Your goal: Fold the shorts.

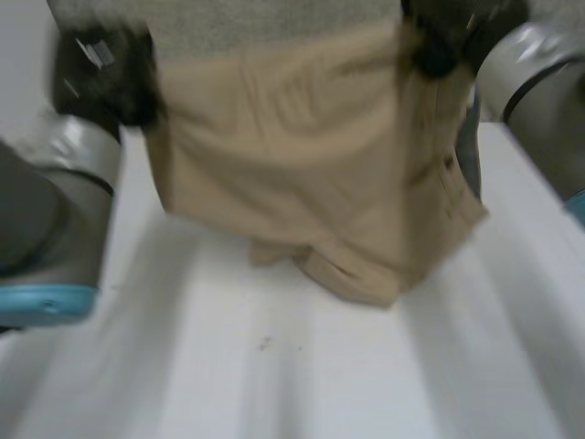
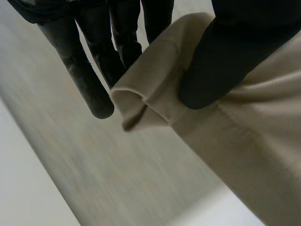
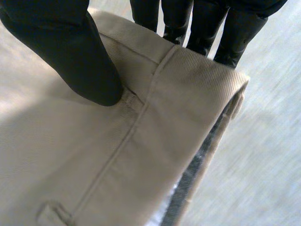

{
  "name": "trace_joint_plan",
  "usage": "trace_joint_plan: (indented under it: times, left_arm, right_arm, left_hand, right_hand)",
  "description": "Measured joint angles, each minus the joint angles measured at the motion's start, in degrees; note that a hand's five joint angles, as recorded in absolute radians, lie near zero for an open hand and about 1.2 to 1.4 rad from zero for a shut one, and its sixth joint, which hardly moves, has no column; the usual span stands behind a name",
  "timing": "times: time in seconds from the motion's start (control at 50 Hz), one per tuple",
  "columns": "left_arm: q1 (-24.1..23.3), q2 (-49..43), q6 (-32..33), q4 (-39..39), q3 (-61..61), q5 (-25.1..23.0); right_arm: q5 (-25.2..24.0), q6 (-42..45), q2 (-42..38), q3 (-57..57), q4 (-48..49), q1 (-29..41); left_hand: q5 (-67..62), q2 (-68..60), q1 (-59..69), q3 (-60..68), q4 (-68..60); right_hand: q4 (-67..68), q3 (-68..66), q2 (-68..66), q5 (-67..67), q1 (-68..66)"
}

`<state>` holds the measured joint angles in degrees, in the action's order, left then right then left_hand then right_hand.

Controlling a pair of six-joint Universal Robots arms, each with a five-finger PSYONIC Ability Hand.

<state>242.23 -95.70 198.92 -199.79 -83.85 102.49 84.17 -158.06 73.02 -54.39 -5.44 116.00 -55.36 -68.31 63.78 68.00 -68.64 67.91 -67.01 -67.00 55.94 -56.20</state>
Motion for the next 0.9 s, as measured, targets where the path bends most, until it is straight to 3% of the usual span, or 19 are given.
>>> trace_joint_plan:
  times: [0.16, 0.5, 0.64, 0.84, 0.9]
  left_arm:
    - [-0.46, 12.1, 0.19, 2.56, 5.28, -0.27]
    - [-2.37, 23.59, 0.41, 12.39, 6.97, -0.36]
    - [-2.1, 17.48, 0.42, 12.28, 7.37, -1.38]
    - [-1.51, -3.04, 1.84, 11.08, 13.07, -2.42]
    - [-0.87, -13.81, 6.11, 8.89, 20.97, -2.2]
  right_arm:
    - [-1.09, 2.08, 7.97, 0.75, -2.1, 0.23]
    - [-2.09, 2.24, 23.63, -4.37, -8.93, 0.03]
    - [-1.95, 2.22, 19.71, -5.65, -9.05, 0.03]
    - [-1.6, 2.11, 2.01, -1.75, -7.29, 0.74]
    - [-0.97, 1.73, -6.48, 4.21, -2.89, 0.87]
  left_hand:
    - [0.0, -0.27, 0.0, 0.32, -0.01]
    - [0.0, -0.41, 0.0, 0.47, -0.03]
    - [0.0, -0.41, 0.0, 0.47, -0.03]
    - [0.0, -0.41, 0.0, 0.47, -0.03]
    - [0.0, -0.42, 0.0, 0.48, -0.15]
  right_hand:
    - [0.17, -0.42, 0.0, 0.44, 0.0]
    - [0.37, -0.63, -0.09, 0.44, -0.45]
    - [0.37, -0.63, -0.09, 0.44, -0.45]
    - [0.37, -0.64, -0.1, 0.44, -0.5]
    - [0.39, -0.71, -0.44, 0.44, -0.89]
